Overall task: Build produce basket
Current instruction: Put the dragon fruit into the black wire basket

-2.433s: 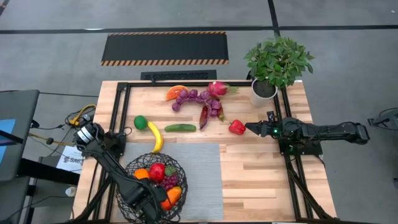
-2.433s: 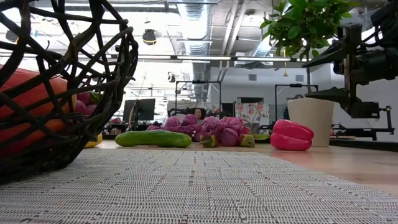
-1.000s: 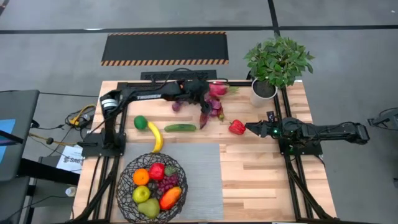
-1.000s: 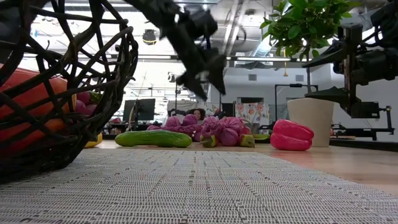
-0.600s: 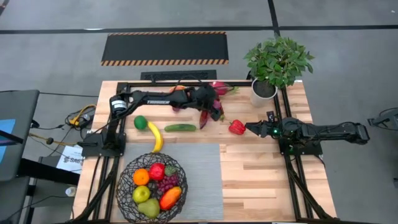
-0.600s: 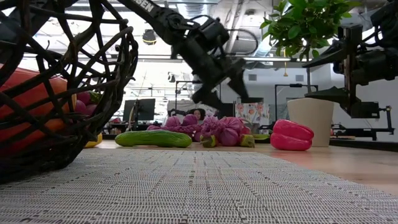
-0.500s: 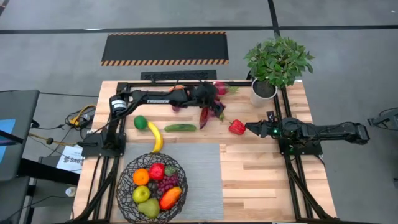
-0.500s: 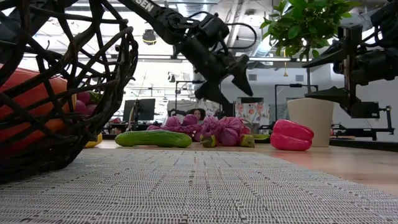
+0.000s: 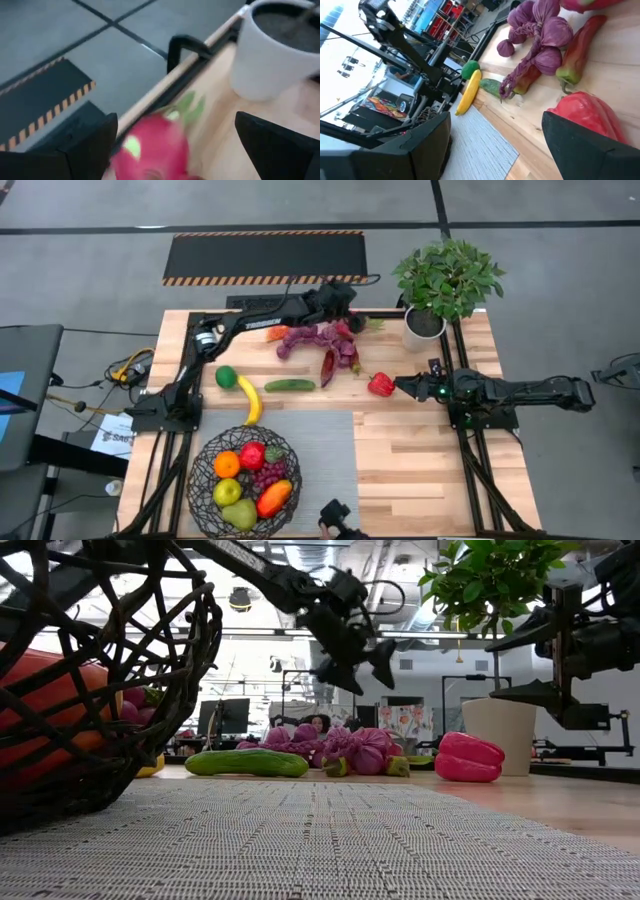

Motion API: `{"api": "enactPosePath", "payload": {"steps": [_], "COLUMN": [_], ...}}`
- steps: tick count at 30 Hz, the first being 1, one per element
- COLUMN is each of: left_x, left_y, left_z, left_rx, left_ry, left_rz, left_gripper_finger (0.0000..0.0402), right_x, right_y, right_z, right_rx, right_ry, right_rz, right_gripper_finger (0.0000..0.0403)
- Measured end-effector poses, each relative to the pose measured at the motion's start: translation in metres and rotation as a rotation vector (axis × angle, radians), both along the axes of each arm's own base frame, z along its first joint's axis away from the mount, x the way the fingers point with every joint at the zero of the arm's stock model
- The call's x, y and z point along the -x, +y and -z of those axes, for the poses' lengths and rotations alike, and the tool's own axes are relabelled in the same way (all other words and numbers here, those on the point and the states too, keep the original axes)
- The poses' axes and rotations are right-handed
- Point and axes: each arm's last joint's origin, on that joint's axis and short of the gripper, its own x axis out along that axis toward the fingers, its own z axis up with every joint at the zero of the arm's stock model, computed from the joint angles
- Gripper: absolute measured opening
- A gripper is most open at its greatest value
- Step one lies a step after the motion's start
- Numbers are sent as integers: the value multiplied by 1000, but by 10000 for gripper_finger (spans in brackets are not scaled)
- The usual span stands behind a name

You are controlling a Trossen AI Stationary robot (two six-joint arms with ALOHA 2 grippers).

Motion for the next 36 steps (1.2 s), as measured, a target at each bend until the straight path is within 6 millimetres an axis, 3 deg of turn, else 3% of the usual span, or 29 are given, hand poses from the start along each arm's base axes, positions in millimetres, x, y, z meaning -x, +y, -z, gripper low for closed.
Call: {"api": "enactPosePath", "payload": {"steps": [9, 21, 27, 36], "left_x": [-23, -22, -17, -15], "left_y": [22, 15, 15, 14], "left_z": [27, 48, 52, 53], "left_rx": [20, 49, 49, 67], "left_ry": [111, 305, 364, 384], "left_rz": [65, 137, 90, 39], "left_gripper_finger": [387, 378, 318, 189], "right_x": [-1, -1, -1, -1], "right_y": [0, 0, 0, 0], "right_z": [2, 2, 2, 2], "right_rx": [-1, 2, 2, 1], "right_ry": [27, 27, 27, 26], "right_rz": [-3, -3, -3, -3], "right_gripper_finger": [333, 333, 333, 333]}}
